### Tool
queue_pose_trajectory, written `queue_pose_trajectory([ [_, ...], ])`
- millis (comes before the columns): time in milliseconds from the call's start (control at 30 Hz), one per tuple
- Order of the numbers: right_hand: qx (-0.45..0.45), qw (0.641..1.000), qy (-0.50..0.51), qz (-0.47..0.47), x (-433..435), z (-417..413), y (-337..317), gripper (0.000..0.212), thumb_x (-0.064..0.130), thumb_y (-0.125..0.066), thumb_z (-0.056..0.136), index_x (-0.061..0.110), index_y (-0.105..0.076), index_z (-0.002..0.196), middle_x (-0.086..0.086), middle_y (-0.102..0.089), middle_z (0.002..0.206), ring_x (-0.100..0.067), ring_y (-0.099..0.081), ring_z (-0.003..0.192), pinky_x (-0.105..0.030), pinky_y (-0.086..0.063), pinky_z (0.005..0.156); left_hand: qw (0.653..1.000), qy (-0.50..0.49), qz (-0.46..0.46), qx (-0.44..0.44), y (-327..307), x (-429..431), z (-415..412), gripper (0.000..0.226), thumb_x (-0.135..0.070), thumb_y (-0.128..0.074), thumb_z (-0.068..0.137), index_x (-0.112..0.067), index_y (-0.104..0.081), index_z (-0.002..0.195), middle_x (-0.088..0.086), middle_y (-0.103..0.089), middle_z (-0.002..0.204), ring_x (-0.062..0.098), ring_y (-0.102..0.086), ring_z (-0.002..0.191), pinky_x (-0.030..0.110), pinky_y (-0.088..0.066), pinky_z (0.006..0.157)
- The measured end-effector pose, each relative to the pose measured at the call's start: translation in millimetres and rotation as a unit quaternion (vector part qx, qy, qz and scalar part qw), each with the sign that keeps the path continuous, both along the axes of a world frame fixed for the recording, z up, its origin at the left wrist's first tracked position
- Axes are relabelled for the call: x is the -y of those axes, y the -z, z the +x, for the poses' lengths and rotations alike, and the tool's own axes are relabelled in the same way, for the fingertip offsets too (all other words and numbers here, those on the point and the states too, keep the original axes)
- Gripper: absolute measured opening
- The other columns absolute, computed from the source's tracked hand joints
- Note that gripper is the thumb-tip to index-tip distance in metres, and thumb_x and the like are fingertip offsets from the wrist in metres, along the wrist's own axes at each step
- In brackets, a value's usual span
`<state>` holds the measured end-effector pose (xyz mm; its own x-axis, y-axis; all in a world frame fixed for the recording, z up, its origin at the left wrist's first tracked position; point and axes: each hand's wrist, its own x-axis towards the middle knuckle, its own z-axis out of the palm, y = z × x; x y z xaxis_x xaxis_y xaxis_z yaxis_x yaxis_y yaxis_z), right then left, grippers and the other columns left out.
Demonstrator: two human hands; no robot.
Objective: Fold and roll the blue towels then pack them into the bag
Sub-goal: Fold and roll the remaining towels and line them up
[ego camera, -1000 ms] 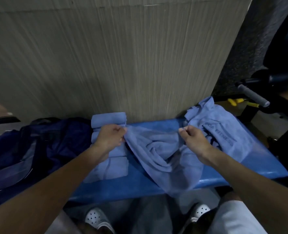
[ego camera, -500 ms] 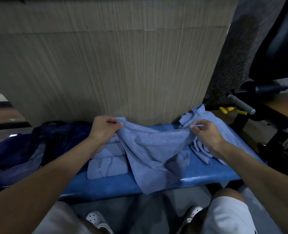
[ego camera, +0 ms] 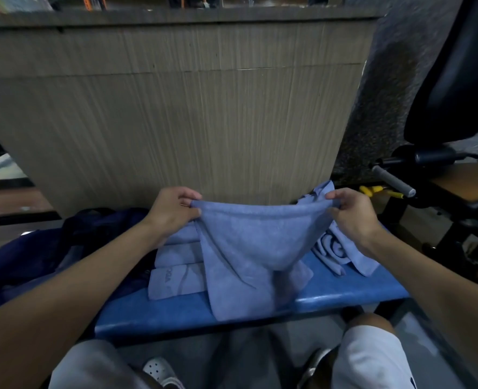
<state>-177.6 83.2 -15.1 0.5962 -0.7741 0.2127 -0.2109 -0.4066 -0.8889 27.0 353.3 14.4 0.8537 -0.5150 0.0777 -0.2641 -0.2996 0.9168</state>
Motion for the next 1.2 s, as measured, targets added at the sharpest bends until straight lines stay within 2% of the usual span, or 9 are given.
queue_pose_trajectory([
  [200, 0.038, 0.999, 0.003, -0.032, 4, -4, -6, 0.018, -0.004, -0.056, 0.091, 0.012, -0.060, 0.100, -0.001, -0.052, 0.070, -0.006, -0.045, 0.053, -0.017, -0.038, 0.048, 0.991, -0.022, 0.003, 0.135, -4, -5, 1, 0.018, 0.001, -0.070, 0.083, -0.013, -0.070, 0.094, 0.002, -0.067, 0.081, 0.002, -0.059, 0.069, 0.006, -0.048, 0.060],
  [300, 0.058, 0.997, 0.010, -0.051, 7, -4, -8, 0.015, -0.001, -0.057, 0.092, 0.011, -0.062, 0.096, 0.004, -0.050, 0.069, -0.011, -0.046, 0.062, -0.025, -0.040, 0.058, 0.984, -0.030, -0.011, 0.176, -8, -7, 2, 0.018, -0.004, -0.073, 0.081, -0.021, -0.069, 0.083, -0.004, -0.066, 0.074, -0.002, -0.059, 0.065, 0.011, -0.048, 0.063],
  [400, 0.062, 0.997, 0.004, -0.055, 6, -6, -12, 0.011, 0.001, -0.055, 0.093, 0.011, -0.060, 0.096, 0.005, -0.047, 0.067, -0.009, -0.042, 0.058, -0.026, -0.036, 0.055, 0.981, -0.044, -0.019, 0.188, -13, -6, 1, 0.019, -0.004, -0.073, 0.081, -0.021, -0.066, 0.078, -0.001, -0.065, 0.071, 0.005, -0.059, 0.063, 0.021, -0.051, 0.064],
  [533, 0.068, 0.997, -0.012, -0.024, -1, -7, -14, 0.011, 0.003, -0.051, 0.096, 0.014, -0.052, 0.093, -0.004, -0.050, 0.073, -0.015, -0.043, 0.064, -0.032, -0.037, 0.057, 0.984, -0.049, -0.027, 0.170, -15, -7, -1, 0.017, -0.003, -0.073, 0.081, -0.016, -0.062, 0.077, 0.011, -0.065, 0.073, 0.014, -0.058, 0.064, 0.034, -0.054, 0.065],
  [633, 0.069, 0.993, -0.028, 0.087, -5, -6, -16, 0.013, 0.010, -0.064, 0.092, 0.017, -0.054, 0.097, -0.014, -0.058, 0.088, -0.022, -0.054, 0.078, -0.036, -0.046, 0.065, 0.987, -0.073, -0.044, 0.133, -14, -7, 1, 0.017, -0.005, -0.074, 0.081, -0.014, -0.061, 0.075, 0.014, -0.063, 0.072, 0.020, -0.058, 0.066, 0.039, -0.055, 0.066],
  [733, 0.009, 0.983, -0.104, 0.149, -7, -12, -17, 0.028, -0.003, -0.068, 0.085, 0.010, -0.058, 0.107, -0.014, -0.060, 0.093, -0.021, -0.058, 0.079, -0.024, -0.046, 0.059, 0.991, -0.089, -0.051, 0.090, -14, -8, 4, 0.014, -0.005, -0.075, 0.081, -0.010, -0.062, 0.076, 0.011, -0.061, 0.073, 0.020, -0.058, 0.068, 0.031, -0.054, 0.060],
  [867, -0.036, 0.988, -0.115, 0.093, -8, -18, -14, 0.031, -0.017, -0.055, 0.084, 0.008, -0.058, 0.101, -0.014, -0.055, 0.080, -0.023, -0.050, 0.073, -0.032, -0.043, 0.065, 0.992, -0.102, -0.073, 0.013, -12, -9, 3, 0.006, -0.004, -0.072, 0.084, -0.005, -0.068, 0.087, 0.007, -0.065, 0.078, 0.014, -0.060, 0.069, 0.017, -0.050, 0.053],
  [1033, -0.024, 0.998, -0.050, 0.019, -9, -17, -14, 0.016, -0.008, -0.053, 0.091, 0.007, -0.057, 0.093, -0.016, -0.050, 0.072, -0.015, -0.034, 0.048, -0.016, -0.030, 0.037, 0.994, -0.070, -0.069, -0.035, -10, -12, 5, 0.017, 0.003, -0.069, 0.084, -0.014, -0.069, 0.089, 0.007, -0.067, 0.088, 0.012, -0.061, 0.076, 0.020, -0.050, 0.064],
  [1200, 0.018, 0.999, -0.010, 0.037, -4, -11, -10, 0.021, 0.001, -0.058, 0.092, 0.018, -0.056, 0.080, -0.012, -0.051, 0.070, -0.023, -0.044, 0.063, -0.030, -0.039, 0.055, 0.997, -0.052, -0.063, 0.001, -7, -15, 3, 0.026, 0.008, -0.068, 0.082, -0.016, -0.068, 0.091, 0.005, -0.067, 0.092, 0.010, -0.062, 0.086, 0.015, -0.050, 0.073],
])
